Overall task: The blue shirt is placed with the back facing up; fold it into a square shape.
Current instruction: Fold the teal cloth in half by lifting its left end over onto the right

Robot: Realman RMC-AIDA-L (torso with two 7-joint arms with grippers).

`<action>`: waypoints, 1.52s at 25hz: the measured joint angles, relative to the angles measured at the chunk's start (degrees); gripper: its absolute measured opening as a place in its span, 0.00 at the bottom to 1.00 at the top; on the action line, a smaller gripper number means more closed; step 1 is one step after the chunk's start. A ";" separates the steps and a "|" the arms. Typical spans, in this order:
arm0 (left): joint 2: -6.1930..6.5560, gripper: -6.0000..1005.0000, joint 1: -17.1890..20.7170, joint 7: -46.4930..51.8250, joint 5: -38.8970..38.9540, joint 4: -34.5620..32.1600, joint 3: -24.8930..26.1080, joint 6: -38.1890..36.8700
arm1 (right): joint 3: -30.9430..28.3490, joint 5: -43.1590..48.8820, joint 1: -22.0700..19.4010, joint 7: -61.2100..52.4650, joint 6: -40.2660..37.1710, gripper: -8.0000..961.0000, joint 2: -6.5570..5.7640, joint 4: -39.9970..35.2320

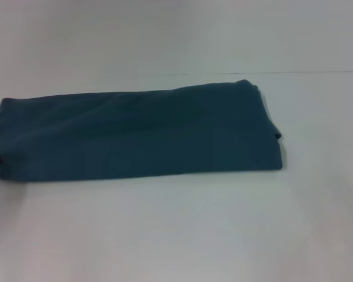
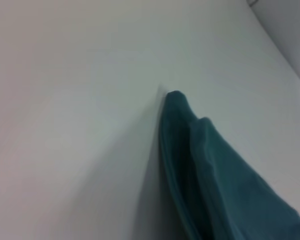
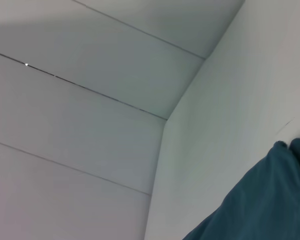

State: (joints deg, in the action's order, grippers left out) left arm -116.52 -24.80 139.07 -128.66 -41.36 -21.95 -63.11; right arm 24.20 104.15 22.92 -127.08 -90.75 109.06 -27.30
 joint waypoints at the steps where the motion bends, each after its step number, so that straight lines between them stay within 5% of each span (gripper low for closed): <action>1: 0.00 0.02 -0.07 -0.53 0.45 -0.31 0.32 -0.77 | 0.08 0.00 0.00 0.00 0.17 0.75 0.00 0.00; 10: -0.29 0.02 -3.11 -4.64 9.35 -3.10 0.01 -11.31 | 0.34 0.00 0.15 0.39 0.55 0.75 0.01 0.04; 24: -0.70 0.02 -12.57 -3.42 11.95 -4.27 -0.79 -20.06 | 1.13 0.00 0.88 1.34 1.43 0.75 0.01 1.33; 38: -7.23 0.02 -22.65 -3.46 15.39 -3.21 -13.45 -15.13 | 2.55 0.00 1.17 1.38 3.29 0.75 0.01 2.29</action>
State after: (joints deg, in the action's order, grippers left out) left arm -123.74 -47.45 135.61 -113.27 -44.56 -35.40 -78.24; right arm 26.75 104.15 24.09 -125.70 -87.46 109.07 -25.01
